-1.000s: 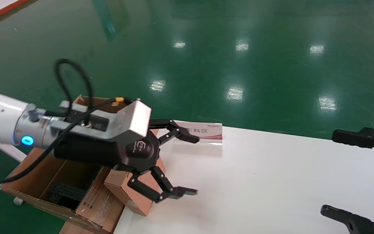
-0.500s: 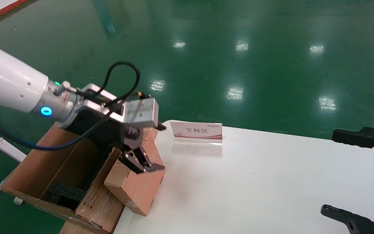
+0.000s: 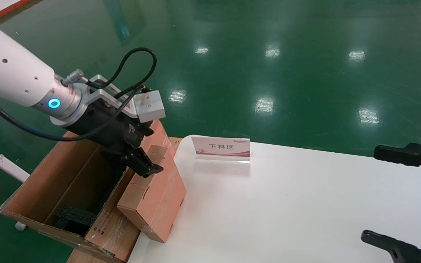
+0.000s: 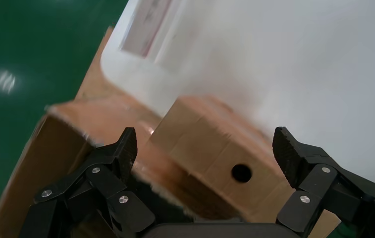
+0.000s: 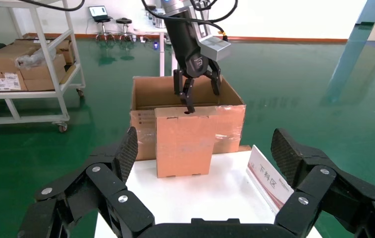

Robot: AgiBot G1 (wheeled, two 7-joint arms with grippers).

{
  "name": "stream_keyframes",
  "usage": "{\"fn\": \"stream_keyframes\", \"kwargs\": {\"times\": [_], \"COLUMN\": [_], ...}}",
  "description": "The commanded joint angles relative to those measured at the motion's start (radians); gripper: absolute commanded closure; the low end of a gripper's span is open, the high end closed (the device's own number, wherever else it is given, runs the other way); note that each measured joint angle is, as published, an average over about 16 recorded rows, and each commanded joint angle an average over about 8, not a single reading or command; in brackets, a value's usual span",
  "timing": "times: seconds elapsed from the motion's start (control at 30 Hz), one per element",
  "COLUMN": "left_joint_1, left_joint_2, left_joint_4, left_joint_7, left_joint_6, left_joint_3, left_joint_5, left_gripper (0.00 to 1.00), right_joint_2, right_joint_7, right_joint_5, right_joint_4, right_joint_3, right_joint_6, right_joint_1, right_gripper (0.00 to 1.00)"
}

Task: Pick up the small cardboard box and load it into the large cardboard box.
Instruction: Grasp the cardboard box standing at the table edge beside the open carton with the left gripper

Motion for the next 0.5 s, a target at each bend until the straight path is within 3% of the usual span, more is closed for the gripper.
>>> {"fn": "stream_keyframes", "kwargs": {"times": [0.03, 0.5], "left_joint_1": [-0.03, -0.17], "left_joint_2": [0.009, 0.023], "left_joint_4": [0.0, 0.003], "left_joint_7": [-0.053, -0.213], "left_joint_6": [0.002, -0.006], "left_joint_3": [0.044, 0.293], "left_joint_5": [0.015, -0.068], "left_gripper": [0.0, 0.0], "right_joint_2": [0.0, 0.0], "right_joint_7": [0.0, -0.001], "right_joint_5": [0.0, 0.001], "right_joint_4": [0.0, 0.0], "right_joint_3": [0.0, -0.001], "right_joint_6": [0.0, 0.001], "right_joint_1": [0.0, 0.0], "right_gripper": [0.0, 0.0]}}
